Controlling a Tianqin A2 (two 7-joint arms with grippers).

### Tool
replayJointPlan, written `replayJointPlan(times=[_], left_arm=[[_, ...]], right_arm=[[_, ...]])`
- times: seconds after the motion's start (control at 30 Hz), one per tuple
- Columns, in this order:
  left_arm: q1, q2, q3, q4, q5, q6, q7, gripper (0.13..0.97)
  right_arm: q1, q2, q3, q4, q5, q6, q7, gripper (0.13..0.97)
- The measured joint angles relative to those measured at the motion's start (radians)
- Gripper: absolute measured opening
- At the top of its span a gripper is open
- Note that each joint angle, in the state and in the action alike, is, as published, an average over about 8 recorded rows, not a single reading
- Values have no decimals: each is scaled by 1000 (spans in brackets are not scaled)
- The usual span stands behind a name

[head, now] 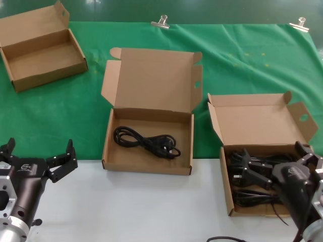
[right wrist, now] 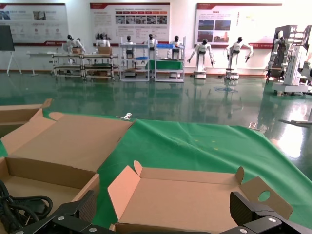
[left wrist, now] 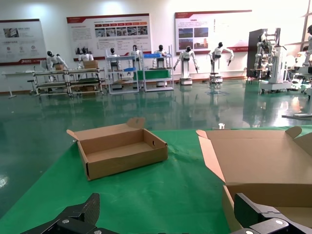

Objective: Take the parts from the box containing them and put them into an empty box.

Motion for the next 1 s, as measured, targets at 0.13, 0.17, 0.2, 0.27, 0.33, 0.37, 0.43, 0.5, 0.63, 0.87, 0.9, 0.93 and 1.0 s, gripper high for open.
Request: replayJointPlan(times=[0.13, 0.17, 0.2, 0.27, 0.33, 0.37, 0.43, 0.5, 0.63, 0.87, 0.9, 0.93, 1.0], left_arm=[[0, 0, 0, 0, 0, 0, 0, 966], [0, 0, 0, 0, 0, 0, 0, 966], [0, 0, 0, 0, 0, 0, 0, 966], [0, 0, 0, 0, 0, 0, 0, 966], [0, 0, 0, 0, 0, 0, 0, 966], [0, 0, 0, 0, 0, 0, 0, 966], [0, 0, 0, 0, 0, 0, 0, 966], [0, 0, 0, 0, 0, 0, 0, 966], [0, 0, 0, 0, 0, 0, 0, 966], [0, 0, 0, 0, 0, 0, 0, 966], [0, 0, 0, 0, 0, 0, 0, 966], [0, 0, 0, 0, 0, 0, 0, 966], [0, 0, 0, 0, 0, 0, 0, 966]], right_arm=[[0, 0, 0, 0, 0, 0, 0, 966], [0, 0, 0, 0, 0, 0, 0, 966], [0, 0, 0, 0, 0, 0, 0, 966], [0, 0, 0, 0, 0, 0, 0, 966], [0, 0, 0, 0, 0, 0, 0, 966], [0, 0, 0, 0, 0, 0, 0, 966], [0, 0, 0, 0, 0, 0, 0, 966], [0, 0, 0, 0, 0, 0, 0, 966], [0, 0, 0, 0, 0, 0, 0, 966], [0, 0, 0, 0, 0, 0, 0, 966], [0, 0, 0, 0, 0, 0, 0, 966], [0, 0, 0, 0, 0, 0, 0, 966], [0, 0, 0, 0, 0, 0, 0, 966]])
